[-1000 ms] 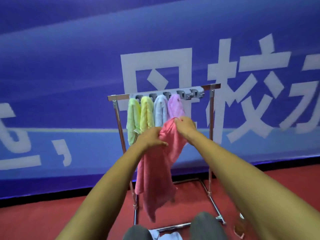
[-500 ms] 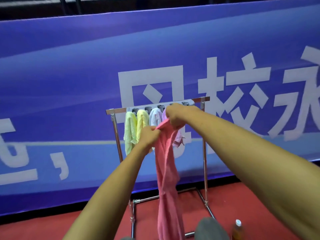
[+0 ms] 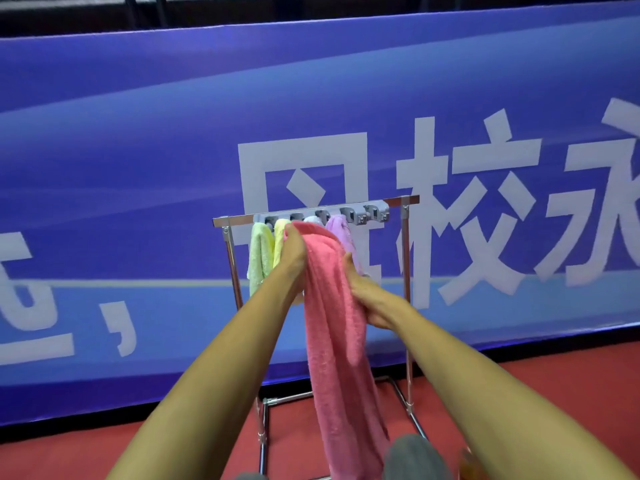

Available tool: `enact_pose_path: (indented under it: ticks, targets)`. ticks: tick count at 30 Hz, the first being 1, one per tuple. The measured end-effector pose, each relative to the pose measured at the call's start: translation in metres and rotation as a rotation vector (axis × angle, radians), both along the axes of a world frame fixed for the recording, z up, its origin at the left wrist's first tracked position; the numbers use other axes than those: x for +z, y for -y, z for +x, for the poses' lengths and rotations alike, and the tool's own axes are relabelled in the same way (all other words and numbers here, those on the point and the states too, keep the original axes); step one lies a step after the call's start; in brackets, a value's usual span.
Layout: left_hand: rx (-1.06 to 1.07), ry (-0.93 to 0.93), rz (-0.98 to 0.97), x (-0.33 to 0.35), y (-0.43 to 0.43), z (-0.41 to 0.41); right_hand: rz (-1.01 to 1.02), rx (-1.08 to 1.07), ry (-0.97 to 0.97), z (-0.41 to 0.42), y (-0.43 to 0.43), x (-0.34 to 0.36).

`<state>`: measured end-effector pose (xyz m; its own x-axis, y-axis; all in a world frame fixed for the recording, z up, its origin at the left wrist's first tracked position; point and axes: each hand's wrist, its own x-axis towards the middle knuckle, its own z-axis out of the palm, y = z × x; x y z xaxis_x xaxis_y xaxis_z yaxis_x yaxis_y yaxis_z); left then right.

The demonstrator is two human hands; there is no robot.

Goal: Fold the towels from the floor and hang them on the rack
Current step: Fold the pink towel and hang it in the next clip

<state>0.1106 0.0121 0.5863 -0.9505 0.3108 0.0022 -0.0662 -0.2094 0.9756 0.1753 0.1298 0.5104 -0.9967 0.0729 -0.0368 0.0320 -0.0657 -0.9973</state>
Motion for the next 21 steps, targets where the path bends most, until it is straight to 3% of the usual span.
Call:
enact_pose_path:
  ticks: [3, 5, 6, 11, 13, 15, 17, 21]
  targets:
    - [0.051, -0.007, 0.0, 0.0, 0.009, -0.01, 0.464, 0.099, 0.18, 0.012, -0.006, -0.007]
    - [0.054, -0.009, -0.004, 0.001, 0.01, -0.011, 0.857, 0.006, 0.26, 0.009, -0.004, -0.007]
    - [0.05, -0.014, -0.012, 0.0, 0.01, -0.01, 0.96, -0.066, 0.29, 0.009, -0.002, -0.006]
    - [0.06, -0.105, -0.053, 0.003, 0.014, -0.006, 1.215, -0.298, 0.352, 0.017, -0.018, 0.008]
    - [0.089, -0.117, -0.043, 0.005, 0.024, -0.01, 1.221, -0.409, 0.357, 0.025, -0.034, 0.012]
    - [0.104, -0.11, -0.059, 0.005, 0.035, -0.021, 1.111, -0.423, 0.384, 0.029, -0.049, 0.021]
    - [0.107, -0.076, -0.076, 0.004, 0.041, -0.035, 0.848, -0.419, 0.329, 0.029, -0.06, 0.035]
    - [0.058, 0.01, -0.215, 0.001, 0.045, -0.051, -0.22, -0.498, 0.009, 0.02, -0.064, 0.063]
